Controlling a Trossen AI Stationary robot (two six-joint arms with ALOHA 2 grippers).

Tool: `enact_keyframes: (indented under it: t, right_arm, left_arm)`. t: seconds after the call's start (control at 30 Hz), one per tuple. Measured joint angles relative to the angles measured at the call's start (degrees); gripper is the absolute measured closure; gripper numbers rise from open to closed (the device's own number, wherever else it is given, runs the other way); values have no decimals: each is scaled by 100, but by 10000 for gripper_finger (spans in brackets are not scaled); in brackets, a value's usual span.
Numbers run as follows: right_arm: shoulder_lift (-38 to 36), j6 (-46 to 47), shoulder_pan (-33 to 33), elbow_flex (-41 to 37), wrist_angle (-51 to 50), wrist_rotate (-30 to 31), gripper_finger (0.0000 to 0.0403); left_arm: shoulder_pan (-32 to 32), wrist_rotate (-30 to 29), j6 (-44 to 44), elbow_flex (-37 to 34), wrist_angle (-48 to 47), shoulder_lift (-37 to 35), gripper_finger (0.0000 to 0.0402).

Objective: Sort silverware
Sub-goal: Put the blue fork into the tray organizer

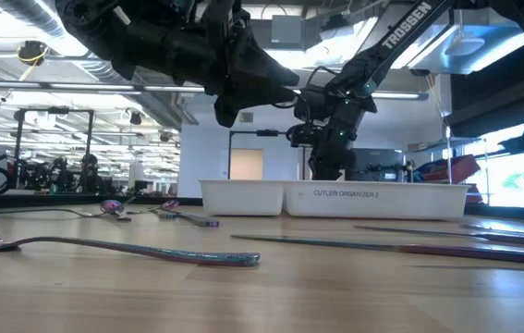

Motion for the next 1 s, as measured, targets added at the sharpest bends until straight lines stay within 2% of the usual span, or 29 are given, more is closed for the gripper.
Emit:
enact_keyframes:
  t: [0.33,0.47,0.57,0.63,0.77,0.87,0.93,1.0]
  right_arm:
    - [0,-77,105,-4,193,216,403]
    - [-4,-114,317,-4,182,799,403]
    - [-136,-113,502,-4,114,873,403]
    - [-349,-7,748,-4,132,1423,403]
    - [-795,-240,1620,-2,136,3353,403]
    - [-1029,49,2314,-4,466,4574,403]
    - [-1147,552,2630,-82,684,5056,403]
    - [-1224,1224,2780,-190,605,4983,403]
  left_arm:
    - [7,-2,-1,0,0,0,283]
    - [7,0,7,0,-11,0,283]
    - [7,0,60,-2,10,-9,283]
    - [7,0,43,-11,41,-139,283]
    - [7,-60,315,1,-158,-520,283]
    - [-7,-118,541,-198,-479,-774,283]
    - [-47,-187,557,-445,-456,-1022,283]
    - [-137,-618,315,-785,-685,-1333,283]
